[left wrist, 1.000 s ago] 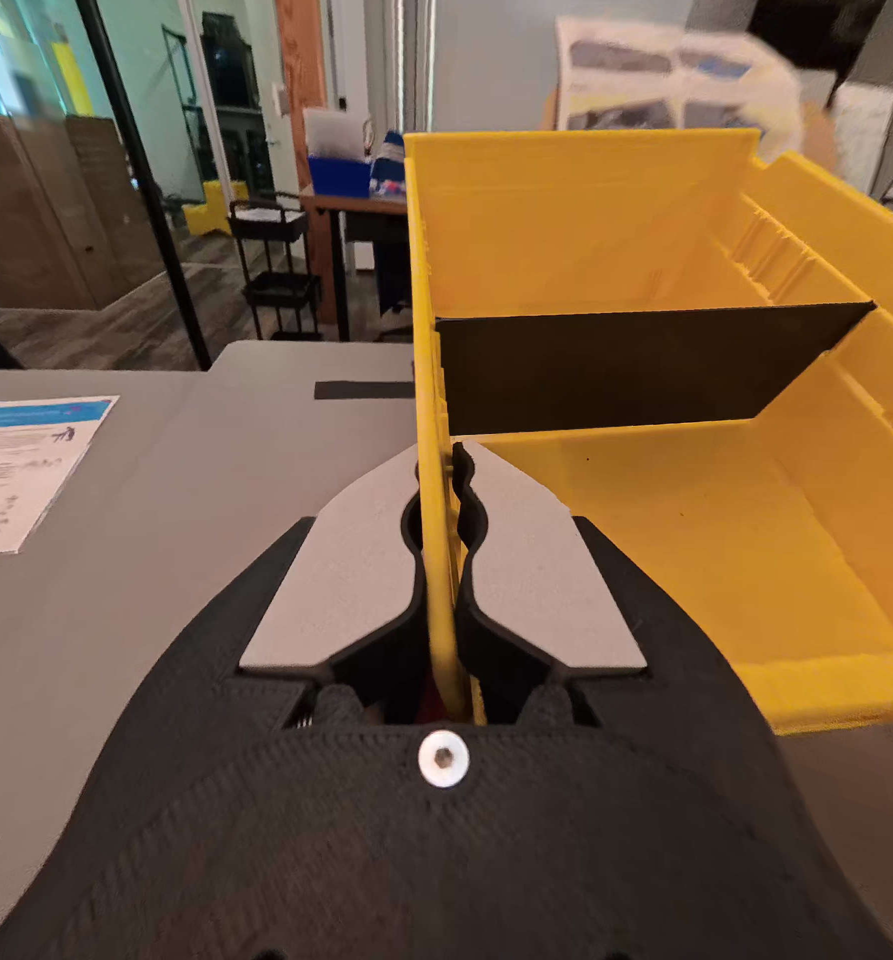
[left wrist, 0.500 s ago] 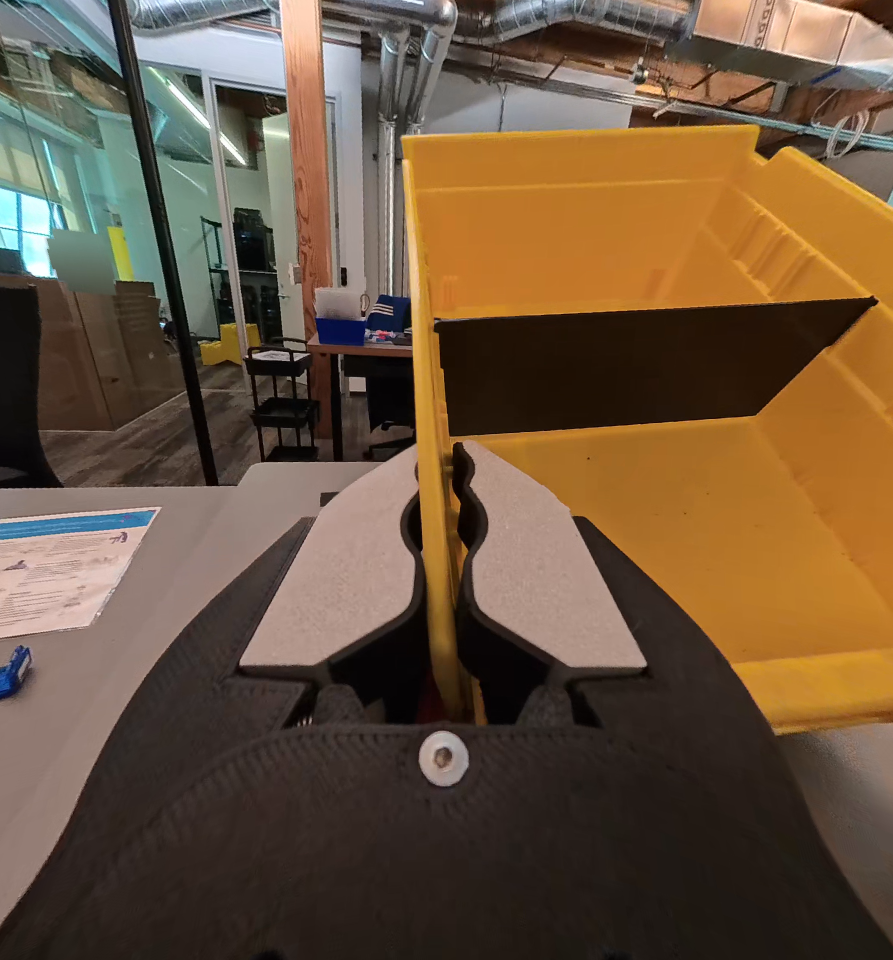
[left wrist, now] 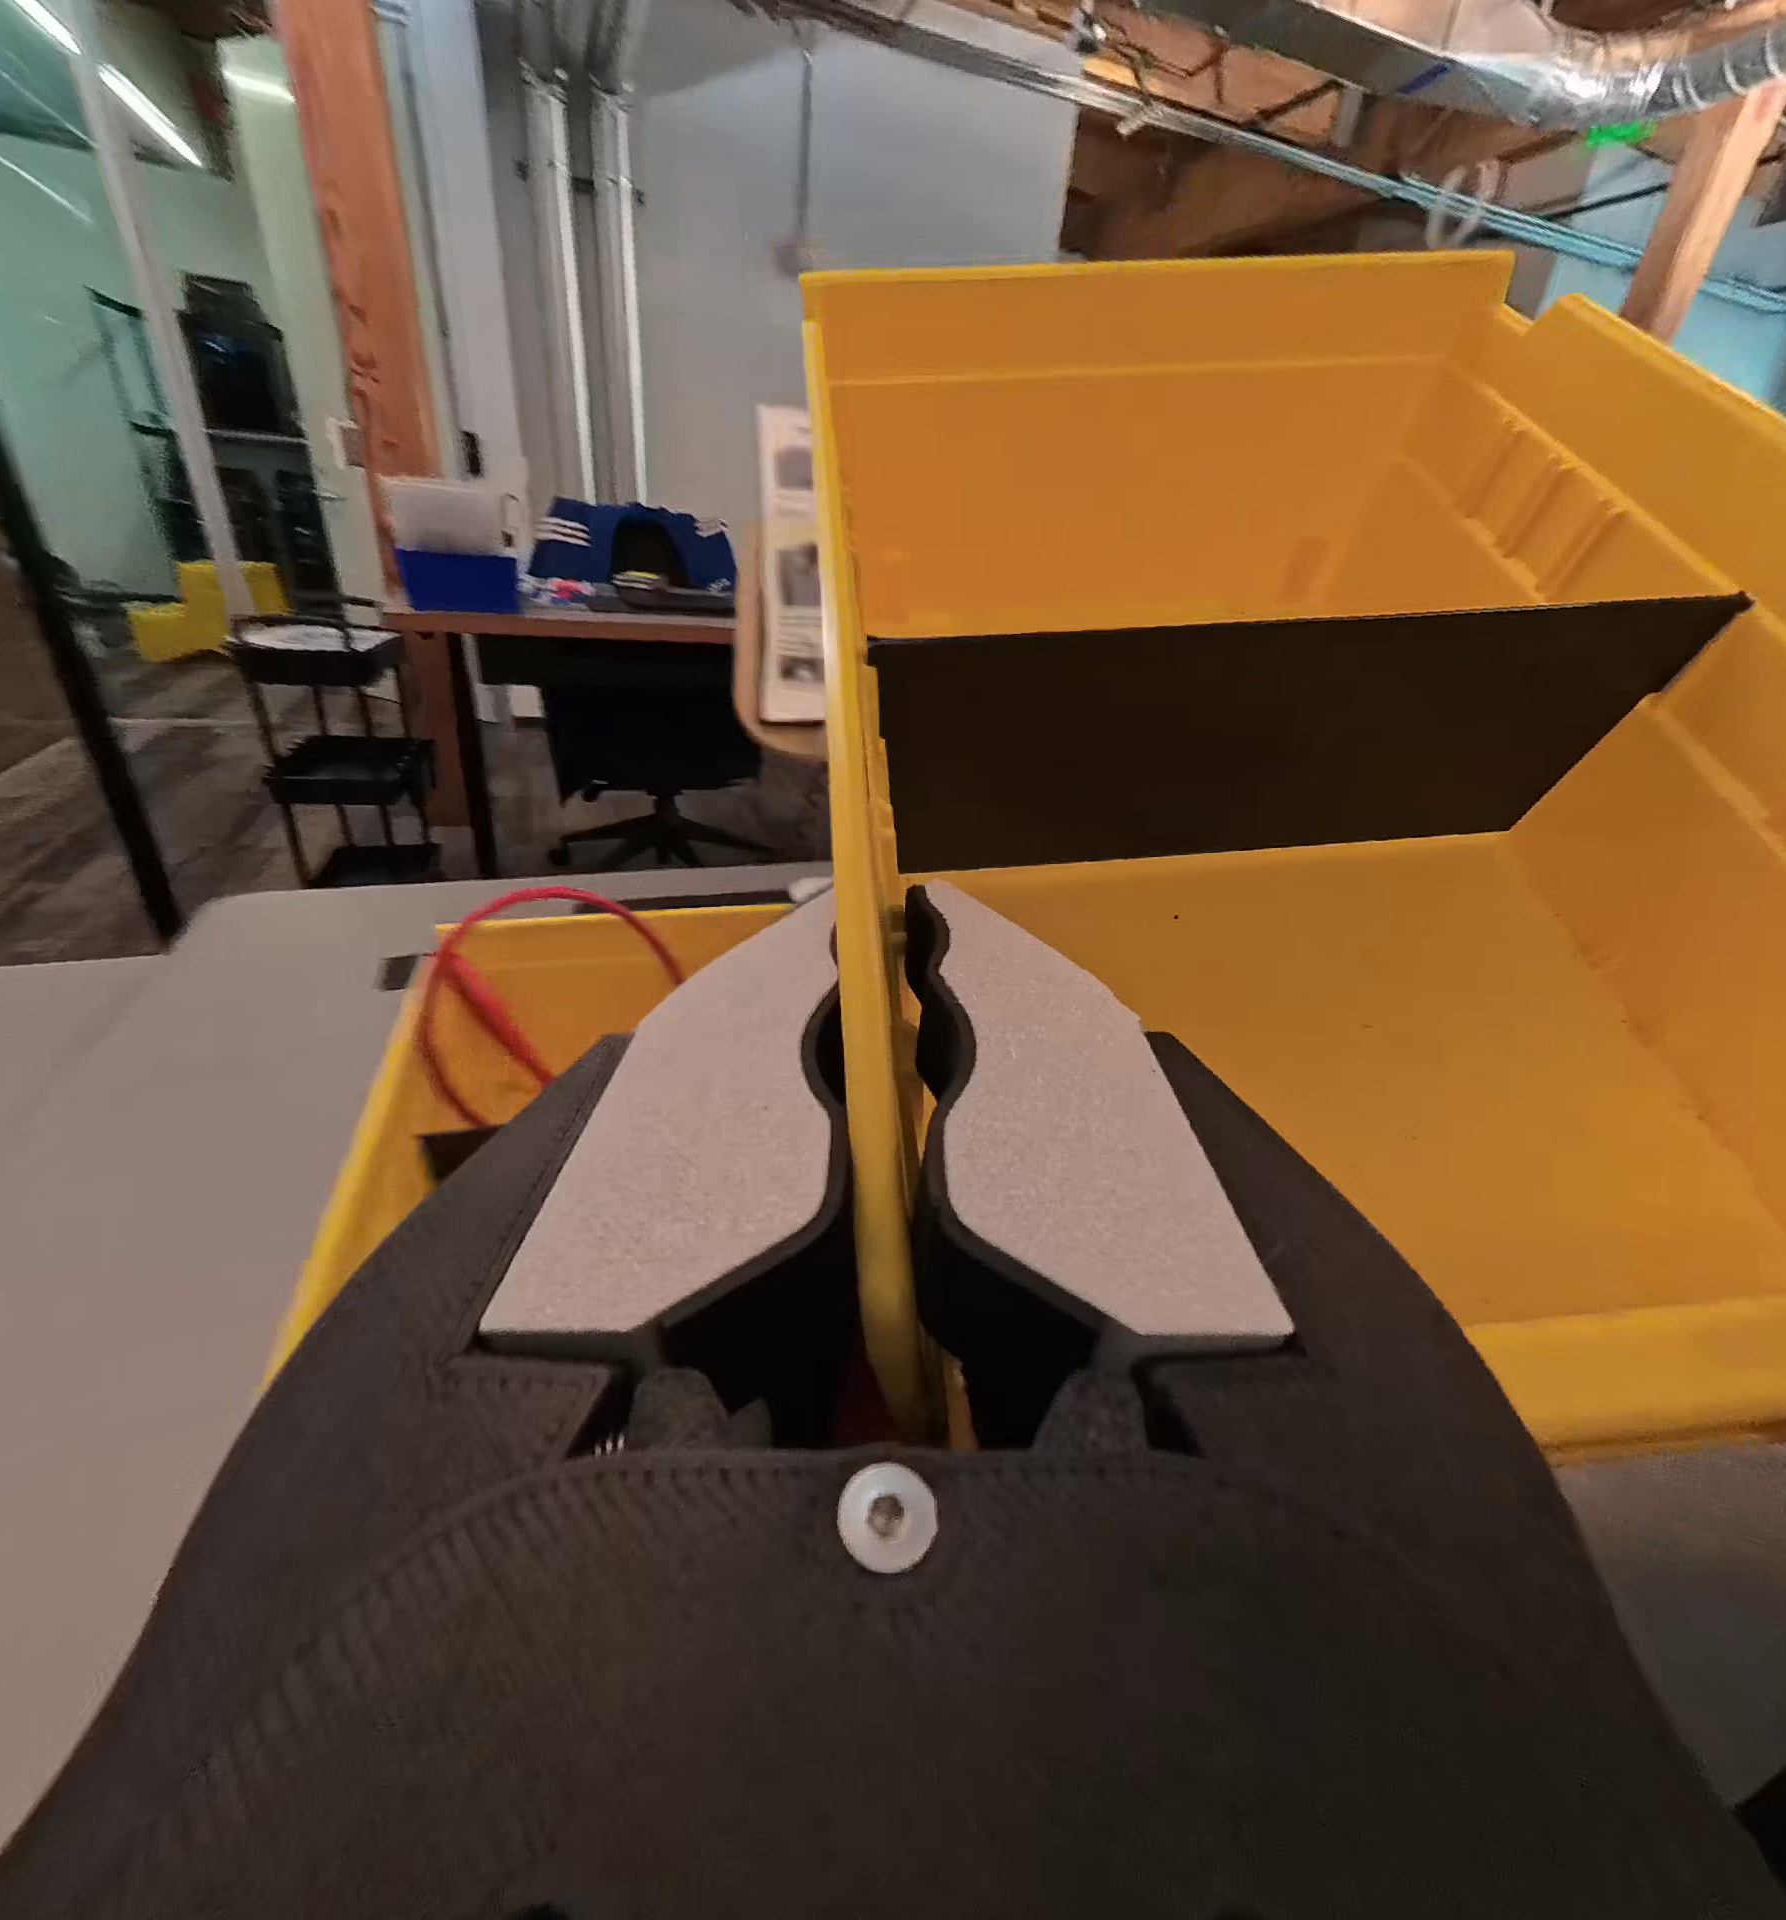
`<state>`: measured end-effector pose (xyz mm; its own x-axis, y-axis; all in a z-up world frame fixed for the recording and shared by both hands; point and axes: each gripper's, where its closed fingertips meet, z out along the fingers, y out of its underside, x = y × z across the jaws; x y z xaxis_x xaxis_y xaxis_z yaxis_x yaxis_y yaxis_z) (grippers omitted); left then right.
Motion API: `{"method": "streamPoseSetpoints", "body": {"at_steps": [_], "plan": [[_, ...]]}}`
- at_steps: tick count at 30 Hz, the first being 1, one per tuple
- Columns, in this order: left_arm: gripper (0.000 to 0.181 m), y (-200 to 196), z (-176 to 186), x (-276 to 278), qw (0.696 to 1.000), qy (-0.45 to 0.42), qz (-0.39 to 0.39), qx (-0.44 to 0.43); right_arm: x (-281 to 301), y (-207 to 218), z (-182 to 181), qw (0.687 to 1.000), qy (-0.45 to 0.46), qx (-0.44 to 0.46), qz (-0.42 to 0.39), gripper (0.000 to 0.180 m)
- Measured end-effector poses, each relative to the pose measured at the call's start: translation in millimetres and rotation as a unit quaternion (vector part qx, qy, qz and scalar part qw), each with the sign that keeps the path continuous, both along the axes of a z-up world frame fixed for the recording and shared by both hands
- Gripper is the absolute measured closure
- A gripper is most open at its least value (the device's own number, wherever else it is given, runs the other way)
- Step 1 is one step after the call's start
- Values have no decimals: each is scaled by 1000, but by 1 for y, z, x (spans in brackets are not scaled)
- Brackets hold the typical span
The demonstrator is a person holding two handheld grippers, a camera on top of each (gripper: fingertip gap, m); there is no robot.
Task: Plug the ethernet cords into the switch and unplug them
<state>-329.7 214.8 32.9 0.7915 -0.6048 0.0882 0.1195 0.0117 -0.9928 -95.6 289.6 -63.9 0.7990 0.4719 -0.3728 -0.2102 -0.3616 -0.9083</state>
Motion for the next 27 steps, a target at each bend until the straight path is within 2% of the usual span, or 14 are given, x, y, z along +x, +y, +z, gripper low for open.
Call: {"method": "streamPoseSetpoints", "body": {"at_steps": [5, 6, 9, 11, 14, 18, 22, 25, 27], "plan": [[176, -5, -30, 104, 996, 21, -74, -54, 139, -62, 69, 986, 81, 103, -101, 98], [176, -6, -35, 124, 994, 29, -89, -61, 163, -78, 80, 980, 90, 125, -124, 85], [176, -7, -55, 179, 987, 67, -121, -79, 221, -126, 98, 959, 106, 173, -196, 84], [176, -2, -70, 209, 983, 75, -139, -95, 247, -152, 100, 949, 127, 184, -224, 83], [176, 2, -92, 252, 978, 64, -153, -130, 249, -177, 95, 947, 153, 193, -206, 78], [177, 0, -114, 313, 969, 73, -197, -131, 236, -179, 69, 958, 116, 180, -188, 69], [175, 6, -142, 363, 961, 80, -206, -166, 272, -173, 49, 958, 88, 157, -224, 72], [164, 3, -152, 397, 953, 58, -226, -192, 302, -169, 41, 958, 70, 146, -238, 73], [151, -1, -147, 416, 954, 48, -236, -178, 322, -167, 38, 958, 73, 141, -238, 75]]}}
